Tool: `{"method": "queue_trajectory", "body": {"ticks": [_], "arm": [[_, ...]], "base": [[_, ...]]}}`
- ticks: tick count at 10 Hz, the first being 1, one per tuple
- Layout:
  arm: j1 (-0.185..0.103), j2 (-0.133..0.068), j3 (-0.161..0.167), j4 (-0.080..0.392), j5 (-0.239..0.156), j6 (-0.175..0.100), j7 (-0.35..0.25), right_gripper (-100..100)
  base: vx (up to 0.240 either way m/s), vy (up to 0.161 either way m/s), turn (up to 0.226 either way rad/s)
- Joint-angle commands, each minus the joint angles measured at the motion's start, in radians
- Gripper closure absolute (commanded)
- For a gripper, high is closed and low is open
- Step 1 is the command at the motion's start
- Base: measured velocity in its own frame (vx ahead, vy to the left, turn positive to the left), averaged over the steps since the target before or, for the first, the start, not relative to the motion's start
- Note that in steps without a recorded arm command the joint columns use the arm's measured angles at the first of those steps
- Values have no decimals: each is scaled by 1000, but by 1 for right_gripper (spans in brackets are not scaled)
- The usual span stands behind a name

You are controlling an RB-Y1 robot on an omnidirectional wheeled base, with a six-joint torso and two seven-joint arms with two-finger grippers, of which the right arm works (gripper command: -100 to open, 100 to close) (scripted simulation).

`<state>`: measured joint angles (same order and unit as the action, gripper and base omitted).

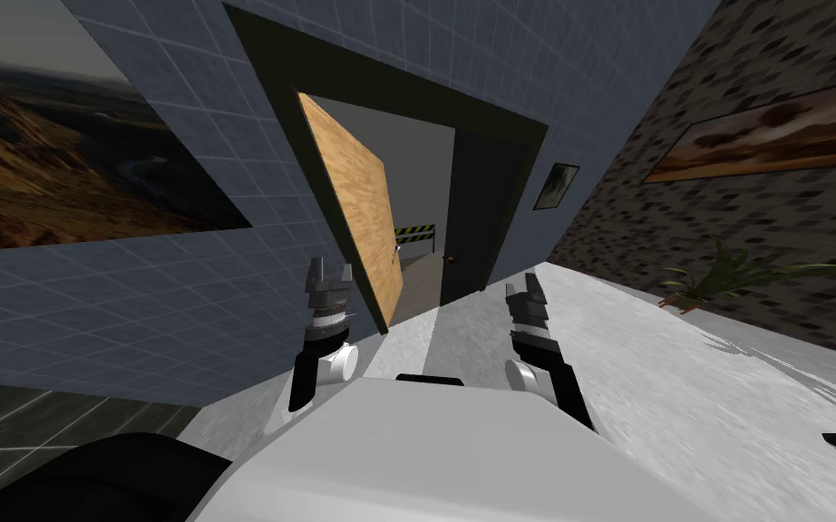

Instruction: Push the door open

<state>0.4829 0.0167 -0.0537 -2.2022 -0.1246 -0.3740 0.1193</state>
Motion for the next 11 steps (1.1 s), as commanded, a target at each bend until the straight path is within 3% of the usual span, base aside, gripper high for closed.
{"method": "queue_trajectory", "body": {"ticks": [1, 11], "arm": [[-11, -10, 6, 33, 1, -9, -3, -100], [-80, -54, 43, 239, 11, -66, -24, -100]], "base": [[168, -51, 50], [96, -61, 52]]}}
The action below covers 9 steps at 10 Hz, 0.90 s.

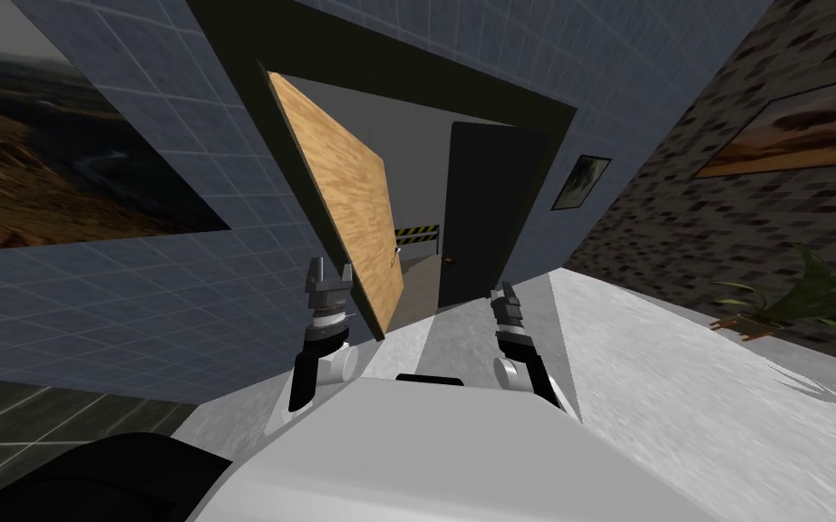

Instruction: Push the door open

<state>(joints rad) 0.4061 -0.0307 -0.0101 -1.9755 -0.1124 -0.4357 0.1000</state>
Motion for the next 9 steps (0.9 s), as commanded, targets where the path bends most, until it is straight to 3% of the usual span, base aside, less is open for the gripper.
{"method": "queue_trajectory", "body": {"ticks": [1, 9], "arm": [[-12, -10, 4, 37, 0, -11, -7, -100], [-83, -36, 42, 247, 9, -69, -28, -100]], "base": [[109, -73, 54], [91, -83, 63]]}}
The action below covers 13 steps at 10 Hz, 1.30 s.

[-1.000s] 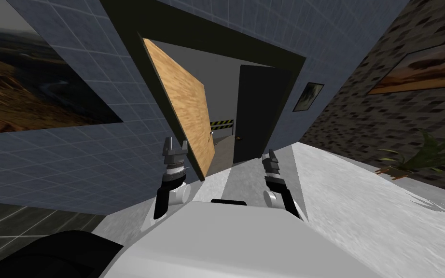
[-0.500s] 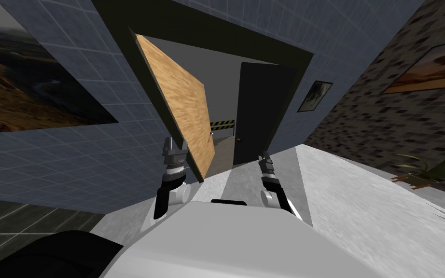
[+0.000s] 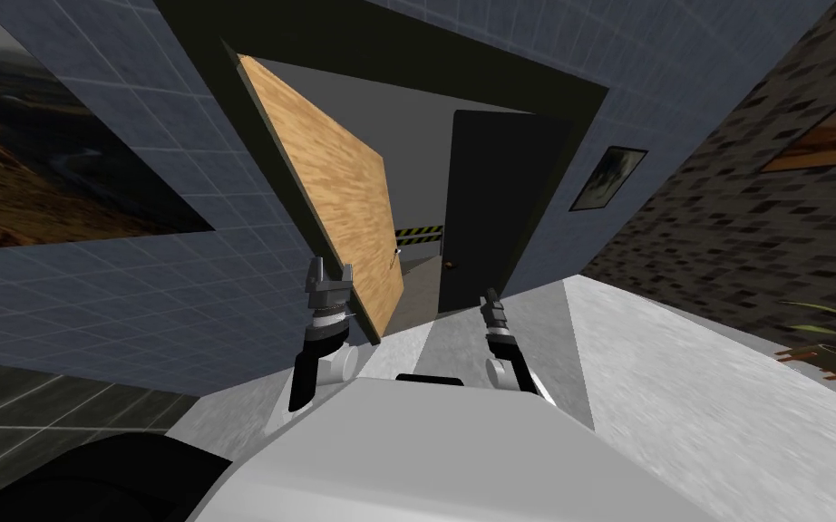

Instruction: Push the door open

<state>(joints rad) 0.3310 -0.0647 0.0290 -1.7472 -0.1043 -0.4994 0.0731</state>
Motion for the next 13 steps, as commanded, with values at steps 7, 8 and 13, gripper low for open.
{"method": "queue_trajectory", "body": {"ticks": [7, 8, 13], "arm": [[-76, -16, 40, 222, 10, -61, -22, -100], [-86, -17, 45, 249, 11, -69, -25, -100], [-134, -21, 71, 395, 18, -109, -39, -100]], "base": [[88, -94, 68], [87, -107, 74], [85, -97, 70]]}}
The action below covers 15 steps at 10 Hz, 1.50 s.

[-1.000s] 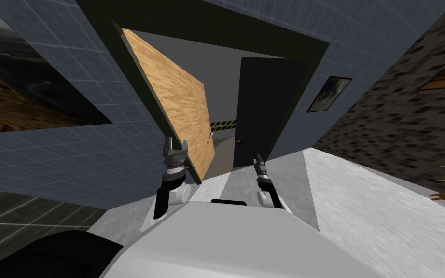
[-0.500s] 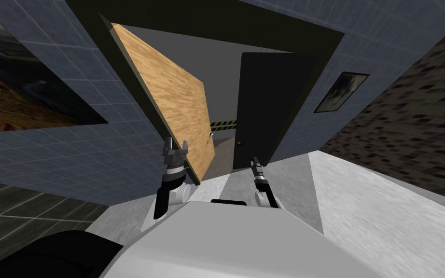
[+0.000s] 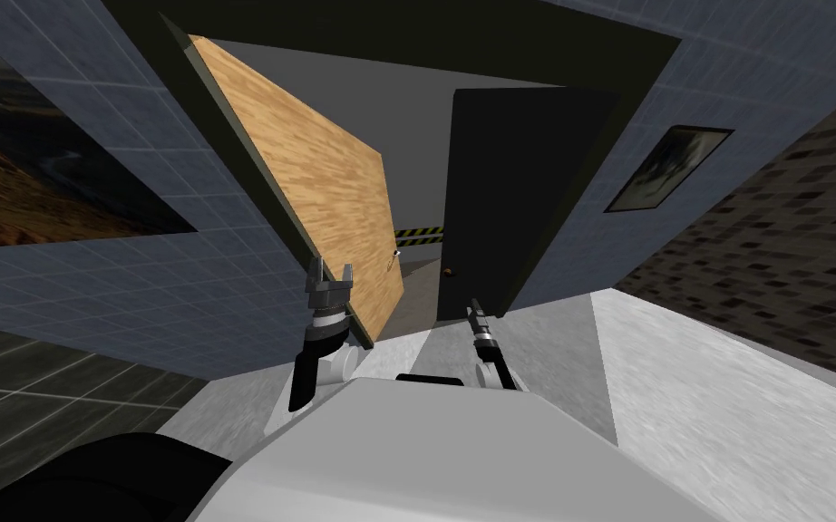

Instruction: Push the door open

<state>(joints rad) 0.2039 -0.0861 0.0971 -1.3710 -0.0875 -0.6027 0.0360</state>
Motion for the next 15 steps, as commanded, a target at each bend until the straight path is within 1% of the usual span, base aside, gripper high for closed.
{"method": "queue_trajectory", "body": {"ticks": [1, 6, 9, 10, 11, 13, 14, 15], "arm": [[-16, 0, 8, 47, 2, -13, -5, -100], [-61, 0, 33, 181, 8, -50, -18, -100], [-86, 2, 46, 254, 11, -70, -25, -100], [-94, 2, 50, 277, 12, -76, -28, -100], [-94, 2, 50, 277, 12, -76, -28, -100], [-108, 4, 57, 318, 14, -88, -32, -100], [-121, 6, 65, 359, 16, -99, -36, -100], [-127, 7, 68, 375, 17, -103, -38, -100]], "base": [[95, -97, 61], [73, -94, 65], [79, -99, 60], [77, -81, 47], [53, -57, 22], [52, -54, 39], [106, -91, 80], [91, -104, 62]]}}
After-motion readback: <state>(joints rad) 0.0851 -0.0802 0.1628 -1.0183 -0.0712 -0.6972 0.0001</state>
